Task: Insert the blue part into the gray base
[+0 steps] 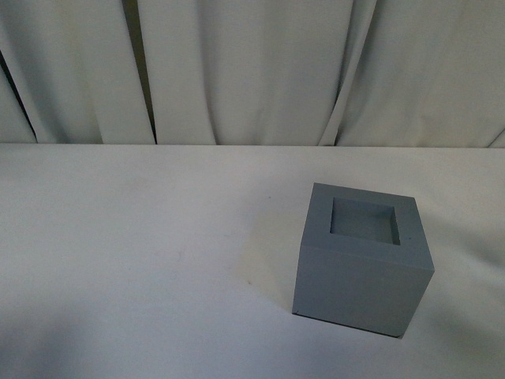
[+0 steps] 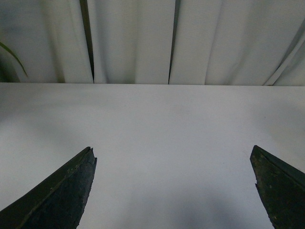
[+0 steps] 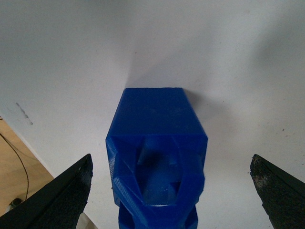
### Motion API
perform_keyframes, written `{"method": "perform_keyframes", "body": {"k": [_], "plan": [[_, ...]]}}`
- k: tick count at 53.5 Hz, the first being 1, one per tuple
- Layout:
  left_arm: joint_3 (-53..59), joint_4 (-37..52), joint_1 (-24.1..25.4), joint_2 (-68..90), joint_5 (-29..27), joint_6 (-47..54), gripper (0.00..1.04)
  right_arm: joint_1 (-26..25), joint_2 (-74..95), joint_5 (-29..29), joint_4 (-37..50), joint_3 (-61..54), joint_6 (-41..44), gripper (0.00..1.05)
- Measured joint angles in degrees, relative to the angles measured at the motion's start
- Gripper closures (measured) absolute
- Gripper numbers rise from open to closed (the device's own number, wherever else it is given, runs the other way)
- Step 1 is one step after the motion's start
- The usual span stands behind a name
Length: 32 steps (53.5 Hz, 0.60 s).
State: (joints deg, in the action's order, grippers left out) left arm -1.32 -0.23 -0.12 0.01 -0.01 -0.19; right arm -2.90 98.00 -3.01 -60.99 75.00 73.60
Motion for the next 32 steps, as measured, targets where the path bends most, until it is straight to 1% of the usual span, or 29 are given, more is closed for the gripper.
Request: {"method": "perform_keyframes", "body": {"k": [14,29,30,32], "plan": [[0.0,0.0,0.0,0.0,0.0,0.0,0.06,-0.2,0.0,0.1,1.4,-2.0,0.3,0.07],[0.0,0.0,0.0,0.0,0.0,0.0,0.06,0.8,0.0,-0.5,2.2,-2.2,-0.2,0.07],[0.0,0.0,0.0,0.0,0.0,0.0,0.06,0.9,0.0,-0.5,2.2,-2.2,-0.2,0.08],[0.0,0.0,0.0,0.0,0.0,0.0,0.06,1.0,0.1,-0.4,2.3,-2.2,-0.4,0.13]]}}
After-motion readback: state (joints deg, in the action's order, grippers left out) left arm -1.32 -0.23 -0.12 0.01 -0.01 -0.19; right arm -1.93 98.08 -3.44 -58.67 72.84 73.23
